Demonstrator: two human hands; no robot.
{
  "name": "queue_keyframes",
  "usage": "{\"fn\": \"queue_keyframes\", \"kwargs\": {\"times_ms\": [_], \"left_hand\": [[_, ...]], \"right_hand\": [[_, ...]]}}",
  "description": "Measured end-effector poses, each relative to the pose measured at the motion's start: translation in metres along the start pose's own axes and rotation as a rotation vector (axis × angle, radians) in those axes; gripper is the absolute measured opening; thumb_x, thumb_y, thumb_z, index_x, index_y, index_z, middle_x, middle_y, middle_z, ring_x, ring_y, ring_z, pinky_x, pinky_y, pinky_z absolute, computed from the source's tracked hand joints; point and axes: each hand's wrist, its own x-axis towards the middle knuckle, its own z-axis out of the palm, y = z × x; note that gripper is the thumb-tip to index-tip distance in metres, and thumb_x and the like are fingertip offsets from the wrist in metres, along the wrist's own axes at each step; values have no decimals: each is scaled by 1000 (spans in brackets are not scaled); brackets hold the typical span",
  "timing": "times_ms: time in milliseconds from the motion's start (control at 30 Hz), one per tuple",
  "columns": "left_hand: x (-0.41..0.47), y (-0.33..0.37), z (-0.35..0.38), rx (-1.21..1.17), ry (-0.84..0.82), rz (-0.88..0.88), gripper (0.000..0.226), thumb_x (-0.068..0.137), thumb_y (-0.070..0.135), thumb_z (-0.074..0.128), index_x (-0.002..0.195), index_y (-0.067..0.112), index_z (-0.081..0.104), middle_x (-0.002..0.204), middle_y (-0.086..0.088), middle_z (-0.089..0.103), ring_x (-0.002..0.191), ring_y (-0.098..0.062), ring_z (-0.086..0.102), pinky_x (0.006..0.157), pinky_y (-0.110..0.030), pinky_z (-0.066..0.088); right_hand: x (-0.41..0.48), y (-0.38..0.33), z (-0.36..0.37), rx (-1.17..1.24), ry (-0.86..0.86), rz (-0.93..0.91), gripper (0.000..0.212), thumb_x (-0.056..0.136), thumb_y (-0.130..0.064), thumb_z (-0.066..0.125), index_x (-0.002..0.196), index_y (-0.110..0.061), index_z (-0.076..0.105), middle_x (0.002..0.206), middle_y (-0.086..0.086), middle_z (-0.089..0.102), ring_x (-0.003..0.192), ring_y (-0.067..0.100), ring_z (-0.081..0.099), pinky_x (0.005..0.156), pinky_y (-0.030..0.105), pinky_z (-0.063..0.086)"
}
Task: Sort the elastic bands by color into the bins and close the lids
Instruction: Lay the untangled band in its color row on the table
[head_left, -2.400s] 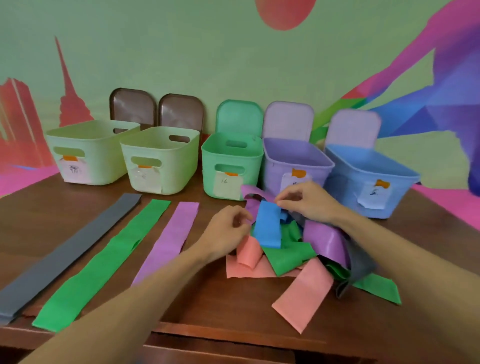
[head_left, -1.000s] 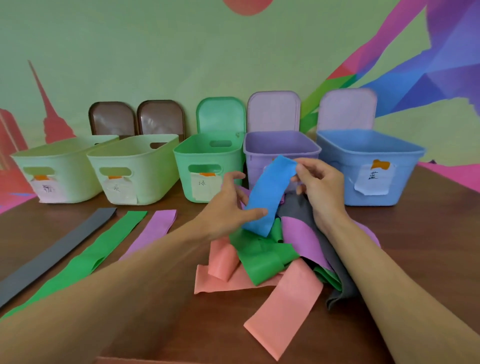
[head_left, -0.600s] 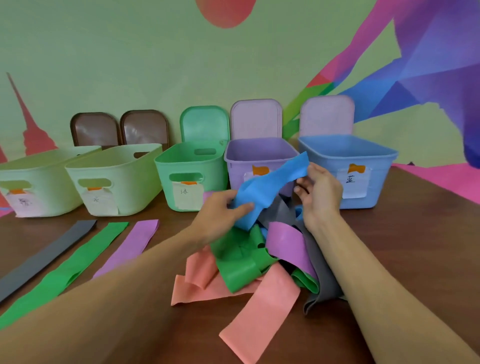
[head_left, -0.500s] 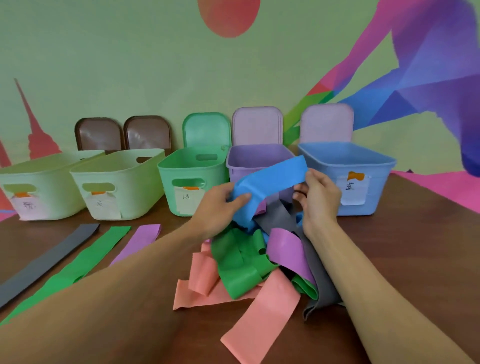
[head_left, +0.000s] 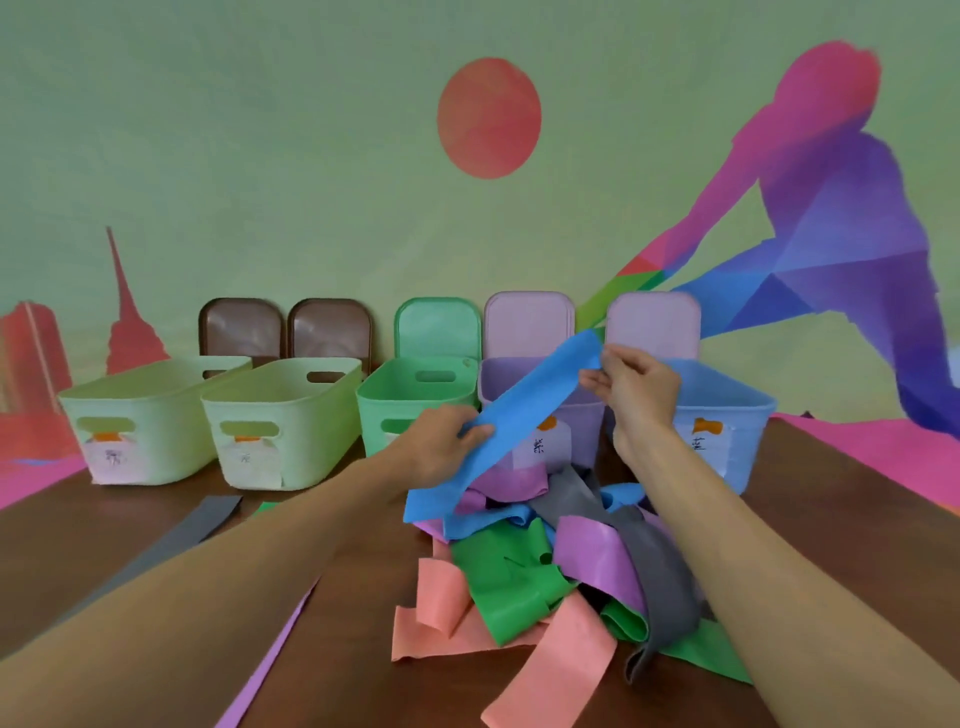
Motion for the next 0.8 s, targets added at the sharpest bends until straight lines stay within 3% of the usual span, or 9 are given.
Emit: {"fn": "queue_keyframes", "kwargs": {"times_ms": [100, 200, 267, 400, 500, 600, 667, 800], "left_hand": [[-15, 6, -1, -148, -57, -24, 34, 99, 36, 42, 73, 15, 42, 66, 1, 41, 59, -13, 37, 56, -26, 28], [-36, 8, -2, -513, -149, -59, 31, 91, 34, 58, 105, 6, 52, 93, -8, 61, 82, -18, 57, 75, -33, 46], [-48, 5, -4, -564, -193, -55, 36, 89, 28, 64, 113, 3, 55, 106, -12, 66, 91, -20, 62, 83, -35, 51], [-75, -6, -12, -625, -193, -91, 26, 92, 27, 59, 108, 7, 63, 93, -1, 66, 82, -13, 61, 78, -28, 50], [-103, -14, -27, -659, -226, -166, 17, 95, 26, 56, 101, 13, 65, 83, 5, 66, 71, -8, 63, 65, -20, 51], [-130, -23, -38, -519, -173, -235, 17, 94, 31, 57, 96, 17, 67, 80, 8, 66, 65, -3, 62, 60, -14, 49], [-148, -29, -40, -488, -193, -307, 22, 94, 29, 55, 104, 13, 66, 87, 5, 67, 70, -5, 63, 65, -16, 50], [-178, -34, -33, -707, -295, -481, 22, 93, 15, 52, 113, 12, 59, 101, -1, 69, 86, -15, 66, 84, -31, 52]], "right_hand": [[-2, -9, 14, 15, -6, 11, 12, 92, 3, 54, 100, 0, 62, 71, 11, 64, 47, 8, 64, 54, 18, 56], [-6, -18, 26, 38, -32, 31, 11, 92, 4, 54, 98, 0, 61, 75, 10, 64, 49, 8, 65, 57, 18, 56], [-9, -23, 33, 9, -42, 18, 10, 91, 3, 55, 96, -2, 62, 74, 10, 64, 48, 8, 64, 56, 18, 55], [-19, -21, 43, -149, -49, -41, 11, 90, 1, 57, 92, -5, 66, 69, 6, 64, 48, 8, 62, 58, 19, 54], [-32, -15, 51, -269, -139, 14, 14, 89, 5, 56, 90, -6, 65, 74, 7, 64, 53, 12, 63, 66, 22, 58], [-49, -7, 60, -373, -252, 71, 20, 86, 12, 54, 78, -5, 61, 71, 10, 61, 46, 9, 61, 54, 18, 56], [-59, 3, 66, -493, -276, 41, 25, 83, 10, 56, 71, -12, 61, 66, 10, 61, 42, 7, 59, 51, 19, 52], [-79, 27, 78, -732, -351, -30, 26, 79, 2, 63, 64, -20, 62, 61, 1, 62, 52, 11, 57, 70, 29, 54]]}}
